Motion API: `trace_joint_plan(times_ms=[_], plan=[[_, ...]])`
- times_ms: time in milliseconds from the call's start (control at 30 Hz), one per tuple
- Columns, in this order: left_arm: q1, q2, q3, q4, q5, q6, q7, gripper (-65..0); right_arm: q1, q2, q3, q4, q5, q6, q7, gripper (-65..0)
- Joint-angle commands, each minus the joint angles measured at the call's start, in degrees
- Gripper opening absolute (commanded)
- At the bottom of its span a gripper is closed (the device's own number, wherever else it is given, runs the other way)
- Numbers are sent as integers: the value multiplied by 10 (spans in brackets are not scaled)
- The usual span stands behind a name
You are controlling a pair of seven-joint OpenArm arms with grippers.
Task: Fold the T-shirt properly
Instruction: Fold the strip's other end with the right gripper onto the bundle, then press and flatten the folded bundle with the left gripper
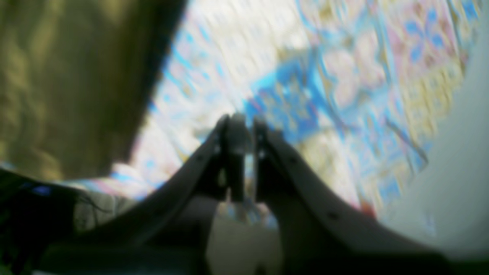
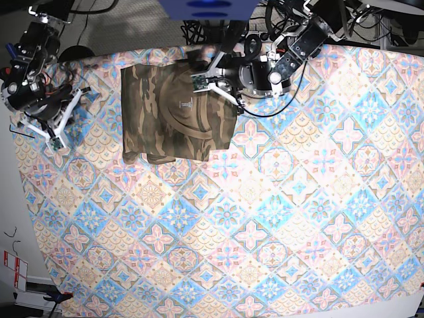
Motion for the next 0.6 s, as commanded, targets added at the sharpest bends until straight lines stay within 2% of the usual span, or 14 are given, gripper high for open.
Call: trace_joint_plan(times_ms=[0, 100, 167, 267, 333, 467, 567], plan=[[-7, -6, 11, 9, -5, -1, -1, -650, 4, 2, 12, 8, -13, 1, 6, -622], [-34, -10, 32, 1, 0, -1, 41, -650, 2, -14, 21, 8, -62, 1, 6, -622], [-45, -10, 32, -13, -1, -1, 46, -650, 1, -19, 21, 8, -71, 1, 6, -622], [-68, -7, 33, -47, -5, -1, 29, -650, 0, -21, 21, 8, -71, 1, 6, -622], [-85, 9, 36, -81, -5, -1, 22, -650, 0, -21, 21, 8, -71, 1, 6, -623], [-133, 34, 96, -170, -5, -1, 14, -650, 0, -21, 22, 8, -71, 1, 6, -623], [-142, 49, 91, -209, -2, -1, -10, -650, -2, -21, 22, 8, -71, 1, 6, -623]])
